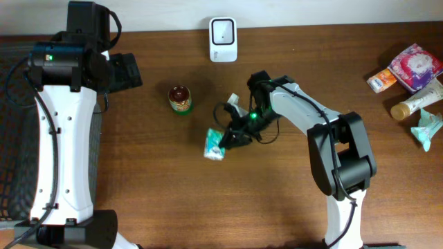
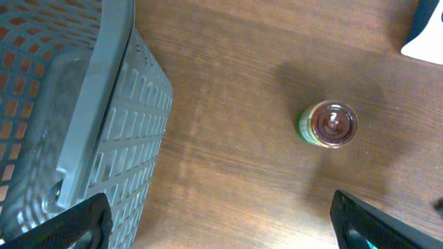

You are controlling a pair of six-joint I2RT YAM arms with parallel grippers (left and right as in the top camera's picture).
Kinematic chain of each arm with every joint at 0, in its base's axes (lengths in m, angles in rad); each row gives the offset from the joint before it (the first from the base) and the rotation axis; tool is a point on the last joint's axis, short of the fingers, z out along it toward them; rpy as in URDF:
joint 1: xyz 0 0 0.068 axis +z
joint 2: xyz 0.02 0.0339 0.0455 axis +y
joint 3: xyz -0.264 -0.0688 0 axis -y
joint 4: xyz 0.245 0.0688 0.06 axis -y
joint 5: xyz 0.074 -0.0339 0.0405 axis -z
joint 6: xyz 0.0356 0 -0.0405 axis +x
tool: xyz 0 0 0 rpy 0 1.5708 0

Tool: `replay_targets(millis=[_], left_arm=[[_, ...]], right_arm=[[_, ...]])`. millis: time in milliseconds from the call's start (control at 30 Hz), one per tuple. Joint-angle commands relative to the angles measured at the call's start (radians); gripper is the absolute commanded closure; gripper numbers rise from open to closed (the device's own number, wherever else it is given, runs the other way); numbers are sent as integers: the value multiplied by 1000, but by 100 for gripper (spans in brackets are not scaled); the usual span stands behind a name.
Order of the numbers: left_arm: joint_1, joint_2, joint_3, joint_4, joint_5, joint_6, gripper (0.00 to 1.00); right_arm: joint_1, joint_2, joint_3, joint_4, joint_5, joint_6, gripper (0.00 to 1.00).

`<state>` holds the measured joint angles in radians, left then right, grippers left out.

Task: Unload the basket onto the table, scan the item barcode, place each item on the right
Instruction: 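Lift the small green packet up to the scanner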

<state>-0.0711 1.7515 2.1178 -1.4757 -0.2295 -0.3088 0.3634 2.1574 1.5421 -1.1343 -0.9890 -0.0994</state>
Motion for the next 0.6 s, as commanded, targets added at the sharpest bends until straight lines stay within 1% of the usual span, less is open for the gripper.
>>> replay_targets(millis=[0,100,133,200,233,300,367,400,433,467,500,567], left_arm=[[2,-3,10,1,-11,11,1],[2,-3,10,1,-11,11,1],[2,-3,10,1,-11,11,1],[2,-3,10,1,-11,11,1],[2,-3,10,1,-11,11,1],[2,-3,10,1,-11,11,1],[2,-3,10,1,-11,11,1],[2,-3,10,1,-11,11,1],[2,-3,10,1,-11,11,1],[2,-3,10,1,-11,11,1],[2,-3,10,1,-11,11,1],[2,-3,10,1,-11,11,1]], right_arm=[[9,-31,-5,-62,142,-278,96],[9,-31,-5,-77,259,-276,96],[8,-31,-3,-62,301,-217,96],[9,-31,40,-48,470,-58,96],[10,-31,121,-68,633,15,96],[10,-31,280,-111,814,71,96],[10,-31,453,-105,1075,146,96],[10,-31,516,-56,1179,145,96],[10,-31,549,9,1244,133,96],[10,-31,559,117,1296,66,96],[10,-23,554,246,1331,-43,96],[10,6,540,403,1346,-205,96]])
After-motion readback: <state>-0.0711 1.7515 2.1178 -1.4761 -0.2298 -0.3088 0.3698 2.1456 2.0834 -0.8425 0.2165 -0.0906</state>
